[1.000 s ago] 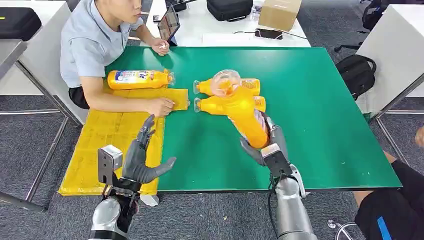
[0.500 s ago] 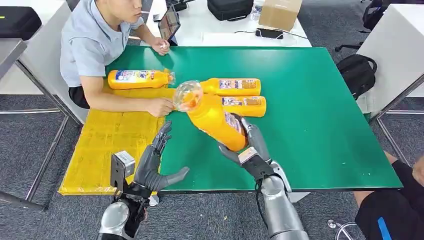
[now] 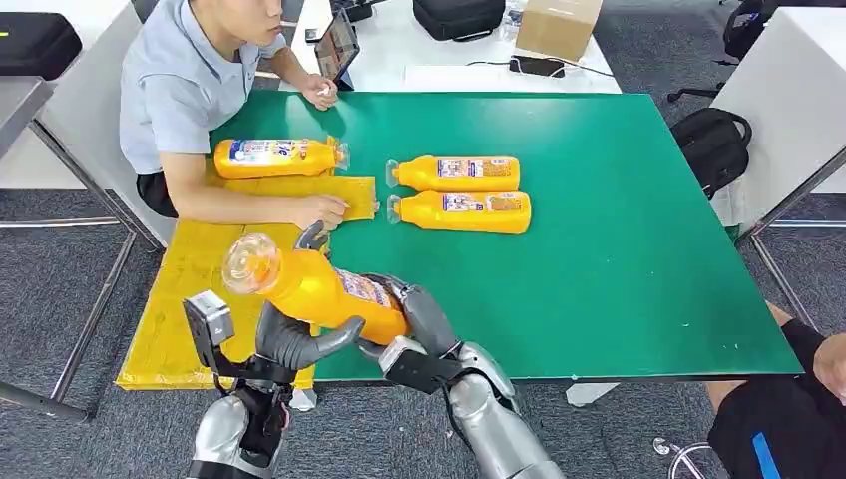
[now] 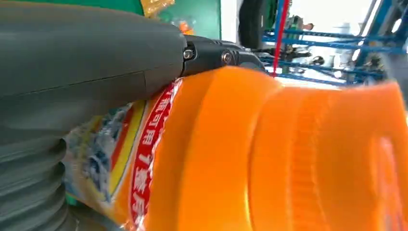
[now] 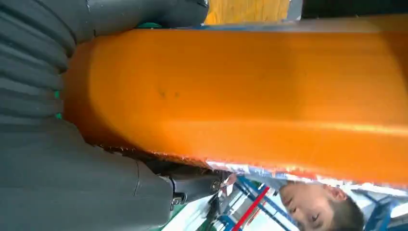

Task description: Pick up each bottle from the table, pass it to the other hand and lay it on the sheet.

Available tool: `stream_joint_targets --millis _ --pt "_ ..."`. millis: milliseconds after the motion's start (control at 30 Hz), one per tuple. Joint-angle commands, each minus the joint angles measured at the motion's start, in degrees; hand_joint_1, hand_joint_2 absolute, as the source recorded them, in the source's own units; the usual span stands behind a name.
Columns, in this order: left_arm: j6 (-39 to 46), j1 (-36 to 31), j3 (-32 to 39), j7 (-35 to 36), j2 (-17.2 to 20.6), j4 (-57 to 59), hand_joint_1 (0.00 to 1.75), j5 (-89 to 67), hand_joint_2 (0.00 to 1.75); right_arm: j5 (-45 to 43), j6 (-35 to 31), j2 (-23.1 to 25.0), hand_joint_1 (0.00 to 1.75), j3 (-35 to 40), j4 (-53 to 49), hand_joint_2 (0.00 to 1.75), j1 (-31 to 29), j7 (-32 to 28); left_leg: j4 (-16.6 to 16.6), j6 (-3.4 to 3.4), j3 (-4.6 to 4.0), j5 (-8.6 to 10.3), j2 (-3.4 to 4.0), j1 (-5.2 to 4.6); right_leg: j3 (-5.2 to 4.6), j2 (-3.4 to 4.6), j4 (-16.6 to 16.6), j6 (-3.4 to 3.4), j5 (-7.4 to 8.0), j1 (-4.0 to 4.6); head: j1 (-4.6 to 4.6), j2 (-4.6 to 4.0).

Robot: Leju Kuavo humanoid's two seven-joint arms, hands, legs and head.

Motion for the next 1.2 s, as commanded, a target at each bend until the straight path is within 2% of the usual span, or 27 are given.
stream_joint_targets --millis 33,67,100,133,167,567,633,667,700,767,800,1000,1200 --pt "-5.15 -5.05 -1.55 5.11 -0.83 5.70 0.00 8.70 1.75 0.21 -2.02 0.76 1.75 8.14 11.87 1.75 -2.45 -1.96 -0.03 0.07 0.20 -0.02 -0.10 0.04 0.25 -0.20 -0.04 -0.23 -0.05 0.10 0.00 0.00" --pt "-6.69 -4.63 -1.88 7.58 -0.67 7.69 0.00 10.90 1.75 0.31 -3.04 0.78 1.75 8.41 12.86 1.75 -3.26 -2.28 -0.03 0.04 0.15 -0.01 -0.07 0.04 0.18 -0.16 -0.05 -0.18 -0.04 0.09 0.00 0.00" --pt "-7.60 -4.35 -2.30 7.01 -0.57 9.68 0.03 12.25 1.75 -1.00 -3.77 0.62 1.75 9.16 13.07 1.75 -3.96 -2.28 -0.06 0.03 0.15 0.00 -0.06 0.01 0.17 -0.14 -0.06 -0.12 -0.03 0.05 -0.02 0.00" --pt "-8.57 -4.41 -3.38 6.48 0.29 12.08 1.68 13.57 1.75 -3.08 -4.26 0.17 1.75 10.53 13.06 1.75 -4.91 -2.28 -0.09 0.06 0.24 0.00 -0.09 0.02 0.25 -0.19 -0.09 -0.20 -0.05 0.08 0.00 0.00" --pt "-8.35 -4.48 -3.51 5.62 0.42 12.72 1.75 13.56 1.75 -3.97 -4.68 0.04 1.75 10.88 12.89 1.75 -5.28 -2.28 -0.10 0.05 0.20 0.01 -0.09 -0.01 0.22 -0.17 -0.09 -0.14 -0.03 0.04 0.00 0.00" --pt "-8.49 -4.64 -3.30 5.85 1.03 12.42 1.75 14.93 1.75 -4.24 -3.80 0.50 1.75 10.58 13.45 1.75 -5.88 -2.28 -0.05 0.06 0.18 -0.03 0.01 -0.02 0.19 -0.08 -0.02 -0.18 -0.04 0.05 0.00 0.00" --pt "-8.18 -4.26 -3.73 6.13 1.49 12.03 1.75 14.70 1.75 -3.77 -4.86 0.41 1.59 10.82 13.88 1.75 -5.76 -2.28 -0.05 0.07 0.17 -0.03 -0.02 -0.03 0.19 -0.11 0.00 -0.19 -0.05 0.03 0.00 0.00" --pt "-7.99 -4.09 -3.74 6.26 1.71 11.89 1.75 14.58 1.75 -4.17 -4.63 0.63 1.10 10.43 14.14 1.75 -5.80 -2.28 -0.04 0.04 0.08 -0.01 0.01 -0.02 0.09 -0.05 -0.01 -0.11 -0.01 0.03 0.00 0.00" --pt "-7.83 -4.00 -3.62 6.36 2.01 11.90 1.75 14.48 1.75 -4.60 -4.53 0.66 0.02 10.03 14.19 1.75 -5.75 -2.28 -0.07 0.07 0.20 -0.03 0.02 -0.03 0.19 -0.08 -0.02 -0.19 -0.04 0.03 0.00 0.00" --pt "-7.47 -3.46 -2.58 7.10 2.36 11.72 1.75 15.57 1.75 -4.68 -5.56 1.14 0.00 9.13 14.63 1.75 -6.09 -2.28 -0.04 0.06 0.17 -0.04 0.04 -0.01 0.17 -0.05 -0.01 -0.18 -0.03 0.05 0.02 0.00" --pt "-7.38 -3.44 -2.10 7.15 2.58 11.71 1.75 15.91 1.75 -5.19 -5.64 1.14 0.00 9.00 14.44 0.00 -6.23 -2.28 -0.05 0.05 0.12 -0.02 0.05 -0.04 0.11 -0.01 0.00 -0.13 -0.02 0.01 0.00 0.00" --pt "-7.87 -5.14 0.05 8.46 5.07 13.64 1.75 17.78 1.75 -5.58 -7.05 0.65 0.00 8.66 11.70 0.00 -6.10 -2.28 -0.10 0.05 0.20 -0.01 0.06 -0.02 0.19 -0.04 -0.03 -0.21 -0.02 0.05 0.04 0.00" --pt "0.52 -11.07 9.01 8.74 10.57 20.07 1.75 13.01 1.75 -7.47 -11.21 -2.70 0.00 12.26 6.91 0.00 -3.70 -2.28 -0.16 0.03 0.22 0.04 0.06 -0.02 0.20 -0.02 -0.07 -0.20 0.03 0.05 0.02 0.00"
